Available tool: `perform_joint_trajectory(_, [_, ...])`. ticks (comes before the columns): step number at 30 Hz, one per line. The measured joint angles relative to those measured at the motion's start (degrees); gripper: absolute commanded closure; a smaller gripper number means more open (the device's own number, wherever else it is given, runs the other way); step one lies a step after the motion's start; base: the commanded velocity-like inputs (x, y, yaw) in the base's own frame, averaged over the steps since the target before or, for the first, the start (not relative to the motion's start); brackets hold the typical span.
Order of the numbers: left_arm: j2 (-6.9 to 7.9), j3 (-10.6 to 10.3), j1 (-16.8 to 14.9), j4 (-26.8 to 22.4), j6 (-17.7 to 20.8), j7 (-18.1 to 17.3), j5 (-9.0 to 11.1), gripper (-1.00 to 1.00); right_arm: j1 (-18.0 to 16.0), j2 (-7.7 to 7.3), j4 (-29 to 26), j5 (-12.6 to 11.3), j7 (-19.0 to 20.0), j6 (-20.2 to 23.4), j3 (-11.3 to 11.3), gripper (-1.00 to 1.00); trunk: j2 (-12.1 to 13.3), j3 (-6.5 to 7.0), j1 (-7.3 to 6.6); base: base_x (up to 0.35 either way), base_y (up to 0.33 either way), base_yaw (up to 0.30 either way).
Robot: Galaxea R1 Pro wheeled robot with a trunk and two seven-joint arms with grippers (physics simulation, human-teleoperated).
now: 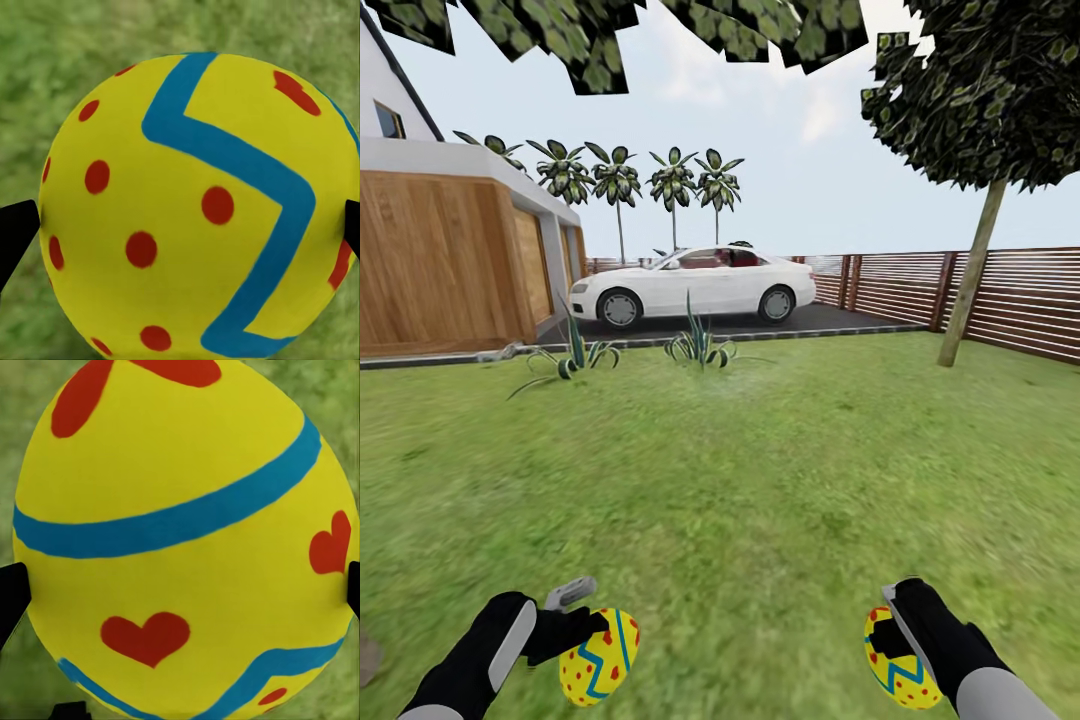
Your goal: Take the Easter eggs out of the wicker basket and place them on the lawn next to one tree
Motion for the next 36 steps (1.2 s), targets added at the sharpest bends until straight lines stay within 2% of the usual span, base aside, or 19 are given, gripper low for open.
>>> perform_joint_trajectory(36, [0.0,0.07,0.01,0.0,-0.04,0.09,0.01,1.0,-0.01,0.12,0.01,0.12,-0.11,0.0,0.01,1.0,0.0,0.0,0.0,0.344,-0.069,0.008])
